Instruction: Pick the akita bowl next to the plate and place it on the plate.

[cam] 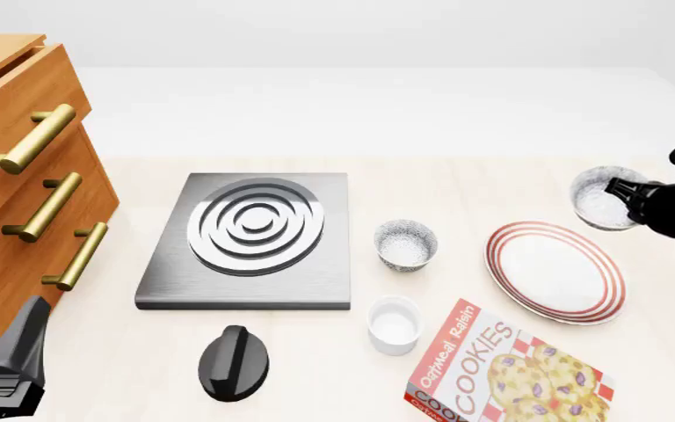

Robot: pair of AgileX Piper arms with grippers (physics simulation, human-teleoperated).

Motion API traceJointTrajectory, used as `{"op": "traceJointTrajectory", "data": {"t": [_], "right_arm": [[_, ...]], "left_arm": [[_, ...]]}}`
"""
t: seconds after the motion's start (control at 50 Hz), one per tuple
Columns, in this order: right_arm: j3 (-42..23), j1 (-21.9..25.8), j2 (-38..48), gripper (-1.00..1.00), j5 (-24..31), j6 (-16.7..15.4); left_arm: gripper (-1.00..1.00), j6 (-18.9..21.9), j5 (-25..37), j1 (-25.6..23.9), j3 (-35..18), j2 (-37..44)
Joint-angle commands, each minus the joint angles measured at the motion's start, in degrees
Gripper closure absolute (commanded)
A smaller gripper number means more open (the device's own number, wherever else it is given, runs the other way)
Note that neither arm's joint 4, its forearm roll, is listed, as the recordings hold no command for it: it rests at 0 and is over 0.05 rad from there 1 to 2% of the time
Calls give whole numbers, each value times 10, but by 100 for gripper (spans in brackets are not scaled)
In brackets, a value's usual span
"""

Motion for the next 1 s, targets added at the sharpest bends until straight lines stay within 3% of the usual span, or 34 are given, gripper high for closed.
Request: {"op": "traceJointTrajectory", "data": {"t": [0.02,1.0], "right_arm": [[6,10,3,100,-9,5],[44,39,43,100,-63,12]], "left_arm": [[-100,0,0,0,0,0],[-100,0,0,0,0,0]]}}
